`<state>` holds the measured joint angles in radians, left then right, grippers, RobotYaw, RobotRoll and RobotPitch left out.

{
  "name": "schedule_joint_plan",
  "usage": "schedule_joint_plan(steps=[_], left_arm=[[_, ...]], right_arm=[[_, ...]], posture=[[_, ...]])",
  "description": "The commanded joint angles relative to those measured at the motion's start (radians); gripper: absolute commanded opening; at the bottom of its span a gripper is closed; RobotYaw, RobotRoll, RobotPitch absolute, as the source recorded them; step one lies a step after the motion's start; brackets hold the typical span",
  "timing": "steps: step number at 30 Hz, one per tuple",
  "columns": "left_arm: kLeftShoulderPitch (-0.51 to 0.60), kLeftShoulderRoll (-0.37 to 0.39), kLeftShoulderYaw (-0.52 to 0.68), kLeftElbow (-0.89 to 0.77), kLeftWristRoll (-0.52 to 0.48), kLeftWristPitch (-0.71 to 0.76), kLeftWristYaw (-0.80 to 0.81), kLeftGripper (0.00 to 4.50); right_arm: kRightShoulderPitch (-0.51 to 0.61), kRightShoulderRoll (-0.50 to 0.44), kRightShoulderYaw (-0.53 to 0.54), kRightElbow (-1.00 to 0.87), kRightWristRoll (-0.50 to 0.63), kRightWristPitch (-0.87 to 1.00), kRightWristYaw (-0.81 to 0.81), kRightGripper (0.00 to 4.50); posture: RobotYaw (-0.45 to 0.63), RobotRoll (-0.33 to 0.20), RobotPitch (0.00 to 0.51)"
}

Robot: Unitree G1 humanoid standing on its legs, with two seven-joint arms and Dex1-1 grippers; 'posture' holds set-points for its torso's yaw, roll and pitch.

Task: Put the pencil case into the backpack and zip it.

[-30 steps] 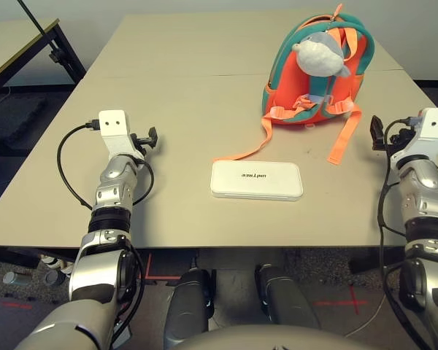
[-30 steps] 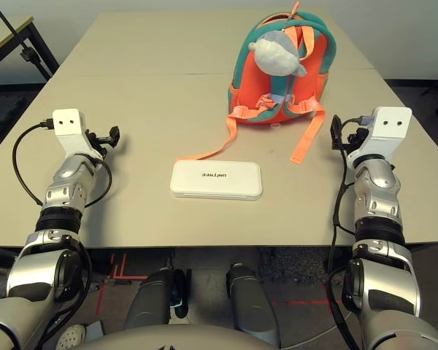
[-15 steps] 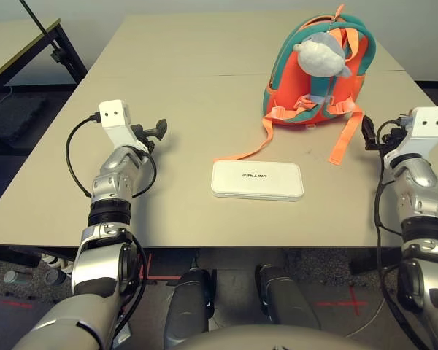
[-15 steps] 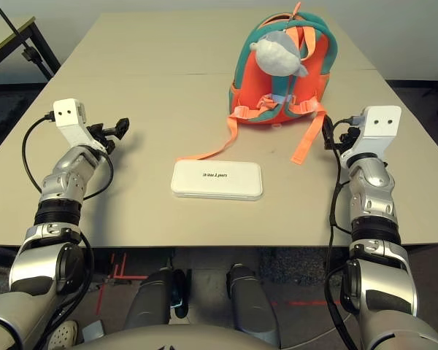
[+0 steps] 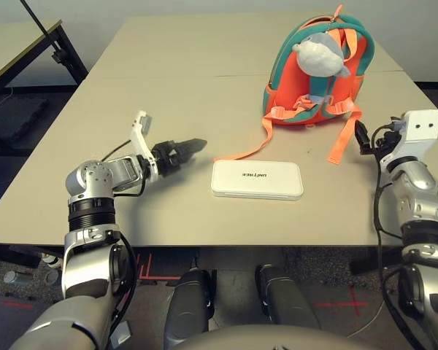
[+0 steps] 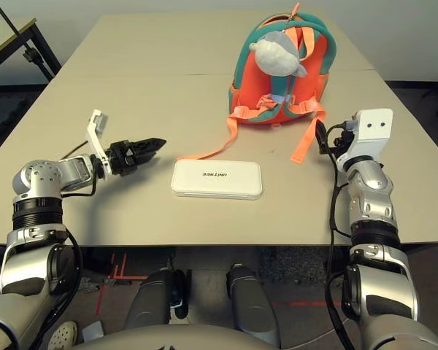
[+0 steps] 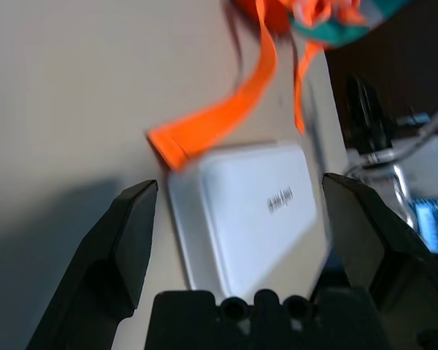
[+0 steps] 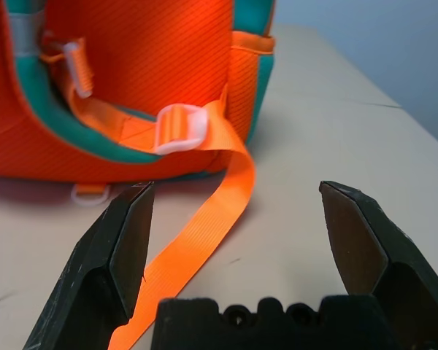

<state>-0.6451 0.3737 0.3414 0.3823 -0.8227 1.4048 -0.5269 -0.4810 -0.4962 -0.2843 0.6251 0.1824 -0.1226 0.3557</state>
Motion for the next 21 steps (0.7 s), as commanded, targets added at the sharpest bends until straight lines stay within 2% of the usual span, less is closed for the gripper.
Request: schedule_joint_plan(steps=[1,7,13,19,21], left_arm=[[0.001,0.02,-0.046,0.032,0.009,0.069,-0.027,4.5],[-0.022,0.03,-0.077,0.119,0.033,0.08,-0.062,4.5],[-0.048,0.027,-0.124,0.2,0.091,0.0,-0.09,4.5],[-0.069,0.019,-0.154,0.246,0.122,-0.032,-0.122,4.5],[-0.074,0.015,-0.159,0.258,0.129,-0.04,-0.13,4.5]], right_arm=[[0.027,-0.008,0.017,-0.03,-0.008,0.027,0.019,4.46],[0.039,-0.001,0.016,-0.048,-0.01,0.041,0.013,4.46],[0.052,0.006,0.026,-0.073,-0.016,0.053,0.018,4.46],[0.136,-0.042,0.093,-0.194,-0.029,0.18,0.114,4.46],[0.179,-0.074,0.134,-0.26,-0.036,0.237,0.174,4.08]], posture=[[-0.19,0.0,0.076],[-0.2,0.0,0.078],[-0.22,0.0,0.077],[-0.23,0.0,0.076],[-0.23,0.0,0.076]])
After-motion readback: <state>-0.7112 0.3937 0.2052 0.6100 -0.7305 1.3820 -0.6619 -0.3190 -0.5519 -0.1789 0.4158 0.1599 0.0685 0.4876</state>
